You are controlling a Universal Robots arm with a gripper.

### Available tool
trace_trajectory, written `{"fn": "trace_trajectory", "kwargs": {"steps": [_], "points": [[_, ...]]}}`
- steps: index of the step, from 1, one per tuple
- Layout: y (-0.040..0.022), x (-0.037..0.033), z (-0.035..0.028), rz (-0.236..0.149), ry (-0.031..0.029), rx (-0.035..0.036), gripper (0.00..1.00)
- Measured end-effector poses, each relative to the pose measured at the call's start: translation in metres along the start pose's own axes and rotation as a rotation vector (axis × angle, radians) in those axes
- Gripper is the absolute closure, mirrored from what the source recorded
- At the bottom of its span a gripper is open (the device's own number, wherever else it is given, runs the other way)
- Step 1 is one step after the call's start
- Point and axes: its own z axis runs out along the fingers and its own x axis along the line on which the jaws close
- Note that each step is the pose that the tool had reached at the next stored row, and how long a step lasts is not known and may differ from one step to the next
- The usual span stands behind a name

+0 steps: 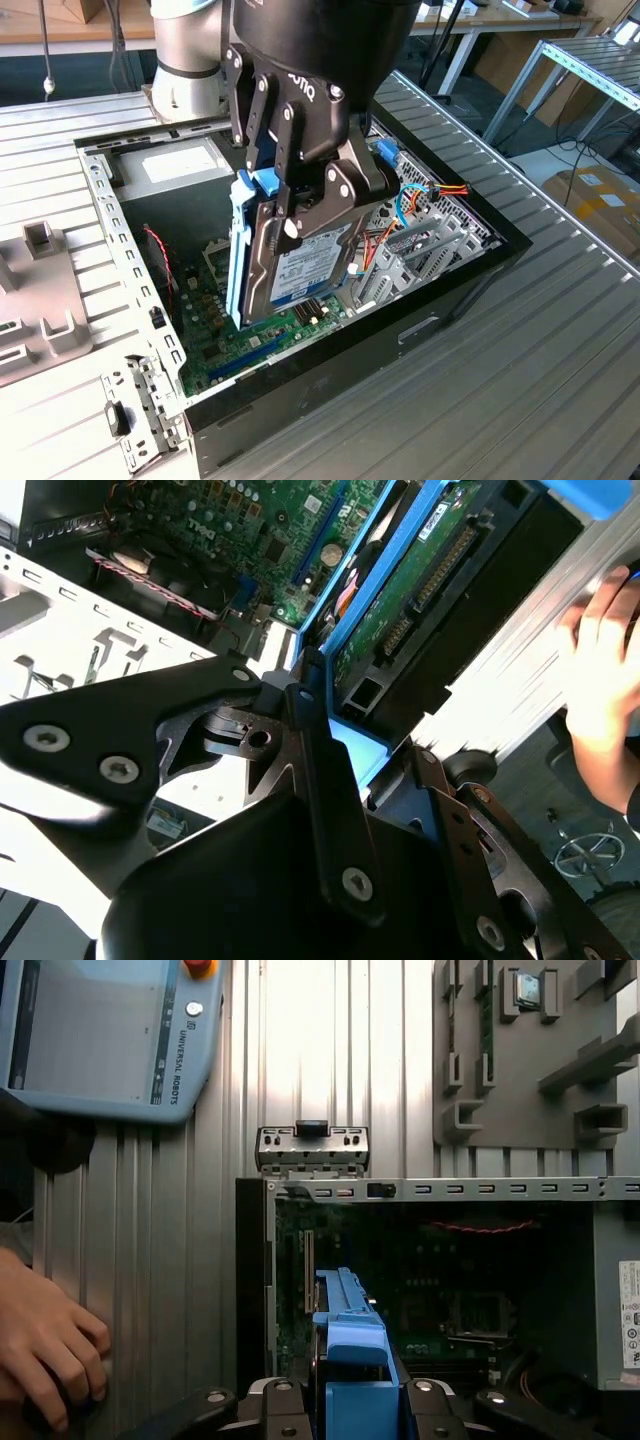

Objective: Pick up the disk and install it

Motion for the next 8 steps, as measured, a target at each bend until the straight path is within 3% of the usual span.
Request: {"fn": "trace_trajectory", "kwargs": {"steps": [8], "points": [[-0.0064, 0.0009, 0.0001, 0.000, 0.0000, 0.0000, 0.63]]}}
